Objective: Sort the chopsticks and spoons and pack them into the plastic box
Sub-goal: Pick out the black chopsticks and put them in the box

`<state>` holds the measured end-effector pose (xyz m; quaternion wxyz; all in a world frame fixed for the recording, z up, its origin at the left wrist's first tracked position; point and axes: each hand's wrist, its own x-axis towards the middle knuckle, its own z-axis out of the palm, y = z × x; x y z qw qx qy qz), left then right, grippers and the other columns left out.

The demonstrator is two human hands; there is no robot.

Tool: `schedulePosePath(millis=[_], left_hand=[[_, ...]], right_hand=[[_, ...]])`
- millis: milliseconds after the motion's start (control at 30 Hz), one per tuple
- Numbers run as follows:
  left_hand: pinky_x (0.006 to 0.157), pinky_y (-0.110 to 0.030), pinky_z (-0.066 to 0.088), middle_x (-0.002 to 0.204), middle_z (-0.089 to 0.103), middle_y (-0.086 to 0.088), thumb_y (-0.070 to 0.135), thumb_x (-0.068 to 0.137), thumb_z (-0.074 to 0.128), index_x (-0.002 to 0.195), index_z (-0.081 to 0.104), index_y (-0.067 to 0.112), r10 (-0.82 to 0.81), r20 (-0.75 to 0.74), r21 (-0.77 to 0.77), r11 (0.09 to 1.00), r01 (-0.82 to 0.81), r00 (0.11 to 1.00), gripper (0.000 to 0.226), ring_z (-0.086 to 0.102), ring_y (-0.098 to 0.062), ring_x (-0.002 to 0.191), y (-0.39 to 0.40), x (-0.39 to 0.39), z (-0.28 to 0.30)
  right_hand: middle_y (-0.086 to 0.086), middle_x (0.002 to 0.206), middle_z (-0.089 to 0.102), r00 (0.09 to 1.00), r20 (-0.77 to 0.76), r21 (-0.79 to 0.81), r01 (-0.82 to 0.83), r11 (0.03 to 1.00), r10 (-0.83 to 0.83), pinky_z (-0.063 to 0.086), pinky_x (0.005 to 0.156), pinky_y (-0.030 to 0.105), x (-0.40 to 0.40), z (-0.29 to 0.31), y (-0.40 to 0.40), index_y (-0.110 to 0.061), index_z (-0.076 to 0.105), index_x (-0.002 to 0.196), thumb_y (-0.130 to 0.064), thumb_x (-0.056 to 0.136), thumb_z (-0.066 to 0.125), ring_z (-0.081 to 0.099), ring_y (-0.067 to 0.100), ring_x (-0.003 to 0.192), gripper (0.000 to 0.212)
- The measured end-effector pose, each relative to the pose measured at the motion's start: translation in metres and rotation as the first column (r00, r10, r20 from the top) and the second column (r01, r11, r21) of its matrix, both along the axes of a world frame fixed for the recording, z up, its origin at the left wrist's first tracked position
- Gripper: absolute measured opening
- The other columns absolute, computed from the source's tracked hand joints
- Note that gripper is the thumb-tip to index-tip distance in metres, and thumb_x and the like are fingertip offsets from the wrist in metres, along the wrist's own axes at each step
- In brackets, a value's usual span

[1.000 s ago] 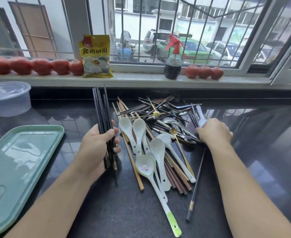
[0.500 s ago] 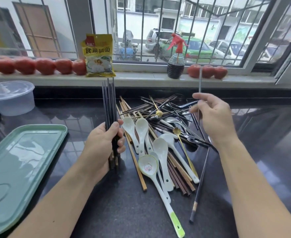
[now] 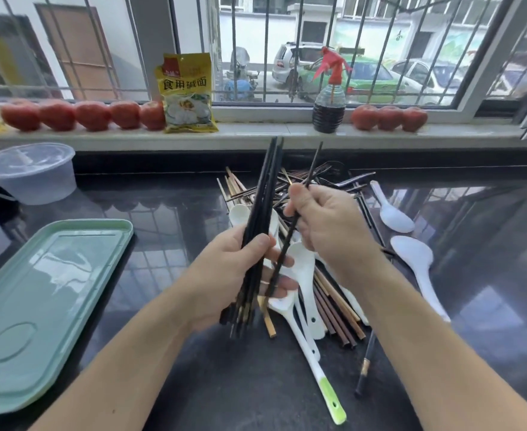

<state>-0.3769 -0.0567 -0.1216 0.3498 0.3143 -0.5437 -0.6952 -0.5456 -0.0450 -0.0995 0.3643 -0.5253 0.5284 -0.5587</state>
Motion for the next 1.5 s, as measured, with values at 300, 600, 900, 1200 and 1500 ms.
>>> schedulePosePath(millis=[300, 600, 900, 1200, 1500], left_hand=[[0.042, -0.024, 0.033, 0.071, 0.051, -0.001, 0.015, 0.111, 0.041, 0.109, 0.053, 0.01, 0.198, -0.057, 0.006, 0.98, -0.198, 0.978, 0.013, 0.039, -0.013, 0.049, -0.022, 0.008, -0.012], [0.046, -0.028, 0.033, 0.075, 0.052, -0.002, 0.016, 0.111, 0.041, 0.111, 0.053, 0.011, 0.318, -0.105, -0.023, 0.946, -0.322, 0.942, 0.013, 0.042, -0.015, 0.052, -0.032, 0.009, -0.022], [0.043, -0.026, 0.034, 0.073, 0.054, -0.002, 0.016, 0.111, 0.042, 0.11, 0.054, 0.009, 0.339, -0.114, 0.009, 0.94, -0.34, 0.934, 0.014, 0.043, -0.013, 0.051, -0.038, 0.013, -0.024], [0.042, -0.025, 0.035, 0.075, 0.053, -0.002, 0.015, 0.111, 0.04, 0.112, 0.053, 0.009, 0.342, -0.116, 0.006, 0.939, -0.343, 0.933, 0.014, 0.043, -0.013, 0.05, -0.039, 0.012, -0.024], [0.044, -0.026, 0.036, 0.078, 0.052, -0.005, 0.015, 0.111, 0.041, 0.113, 0.053, 0.009, 0.337, -0.106, 0.005, 0.941, -0.339, 0.935, 0.014, 0.043, -0.014, 0.051, -0.034, 0.013, -0.02]], right_hand=[[0.005, 0.093, 0.068, 0.639, -0.663, 0.075, 0.575, 0.815, -0.39, 0.047, 0.073, 0.034, -0.076, -0.013, -0.034, -0.017, 0.066, 0.098, -0.03, 0.098, 0.056, 0.062, 0.027, 0.088, 0.016], [0.019, 0.132, 0.061, 0.301, -0.954, 0.21, 0.689, 0.693, -0.01, 0.048, 0.092, 0.038, -0.145, -0.034, -0.09, -0.016, 0.056, 0.139, -0.011, 0.094, 0.055, 0.058, 0.038, 0.119, 0.046], [0.037, 0.113, 0.042, 0.291, -0.889, 0.45, 0.698, 0.558, 0.352, 0.048, 0.08, 0.027, -0.142, -0.006, -0.103, -0.017, 0.002, 0.159, -0.025, 0.108, 0.035, 0.059, 0.027, 0.097, 0.061], [0.009, 0.071, 0.057, 0.457, -0.879, 0.422, 0.614, 0.667, 0.135, 0.046, 0.054, 0.026, -0.162, 0.008, -0.086, -0.008, 0.054, 0.073, 0.0, 0.092, 0.059, 0.057, 0.023, 0.062, 0.021], [0.006, 0.067, 0.046, 0.971, -0.148, 0.617, 0.238, 0.75, -0.187, 0.037, 0.042, 0.019, -0.175, 0.028, -0.033, -0.02, 0.055, 0.112, 0.006, 0.099, 0.035, 0.043, 0.01, 0.043, 0.035]])
